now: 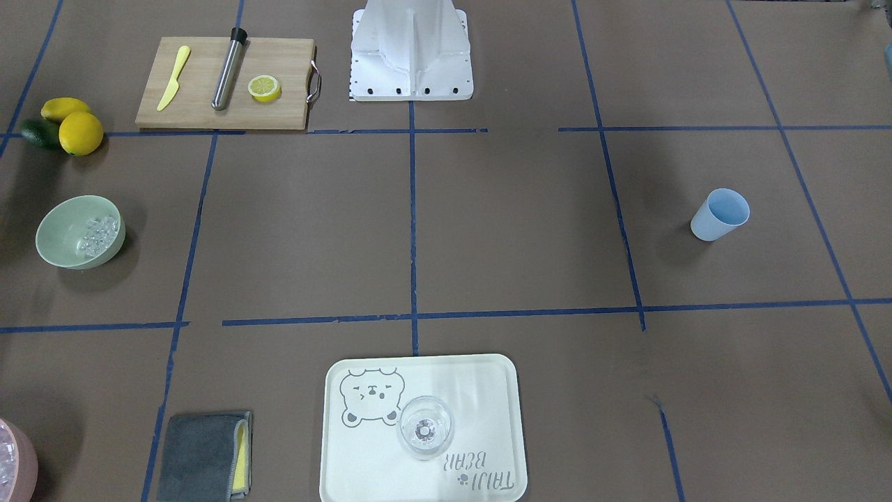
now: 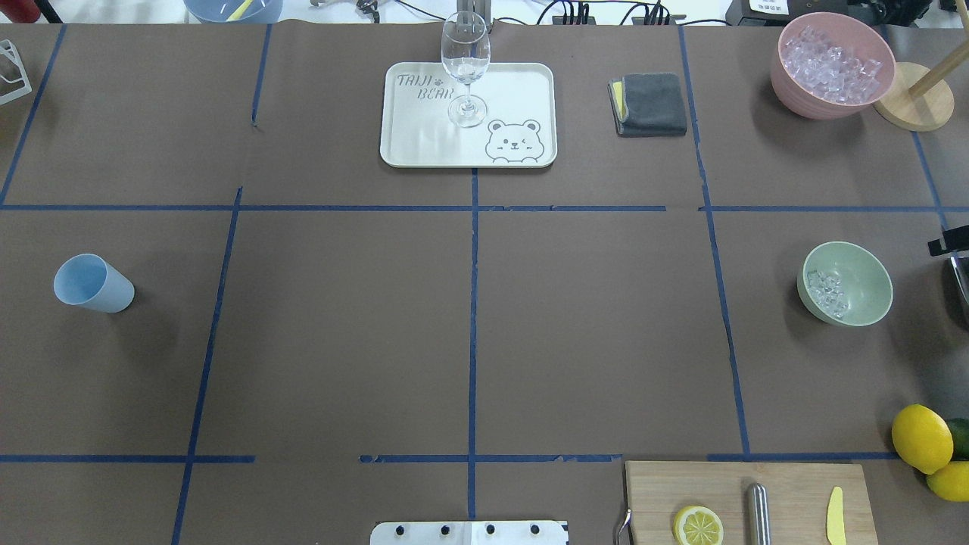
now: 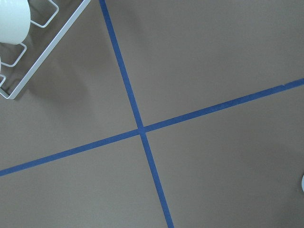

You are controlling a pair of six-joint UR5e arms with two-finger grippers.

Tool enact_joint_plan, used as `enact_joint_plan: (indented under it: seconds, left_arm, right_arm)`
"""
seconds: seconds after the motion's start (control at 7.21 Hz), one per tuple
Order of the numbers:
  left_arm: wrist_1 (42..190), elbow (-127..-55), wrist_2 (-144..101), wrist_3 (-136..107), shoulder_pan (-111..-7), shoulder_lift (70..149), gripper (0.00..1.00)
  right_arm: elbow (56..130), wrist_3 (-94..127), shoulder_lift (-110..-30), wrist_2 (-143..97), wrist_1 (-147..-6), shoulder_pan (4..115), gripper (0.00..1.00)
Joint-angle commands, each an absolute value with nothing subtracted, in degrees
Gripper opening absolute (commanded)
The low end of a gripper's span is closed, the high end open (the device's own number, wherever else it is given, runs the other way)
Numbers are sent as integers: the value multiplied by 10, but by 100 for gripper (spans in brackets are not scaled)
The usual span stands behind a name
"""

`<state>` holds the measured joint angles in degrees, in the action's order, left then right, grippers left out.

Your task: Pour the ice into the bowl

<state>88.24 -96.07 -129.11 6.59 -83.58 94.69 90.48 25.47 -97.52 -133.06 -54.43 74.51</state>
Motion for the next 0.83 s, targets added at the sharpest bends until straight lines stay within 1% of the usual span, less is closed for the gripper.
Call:
enact_joint_plan:
  seconds: [0.0, 0.28, 0.55, 0.69]
  left_arm:
    - [882, -961, -1291, 66, -836, 947, 100]
    - [882, -960, -1292, 66, -836, 947, 100]
    - [882, -956, -1320, 67, -837, 943, 100]
    - [882, -956, -1320, 67, -837, 944, 100]
  right_arm:
    - [945, 70, -962, -1335, -720, 833, 100]
    - [971, -37, -950, -1346, -830, 887, 100]
    - [1025, -111, -957, -1347, -938, 931, 100]
    - [1025, -121, -959, -1349, -953, 941, 100]
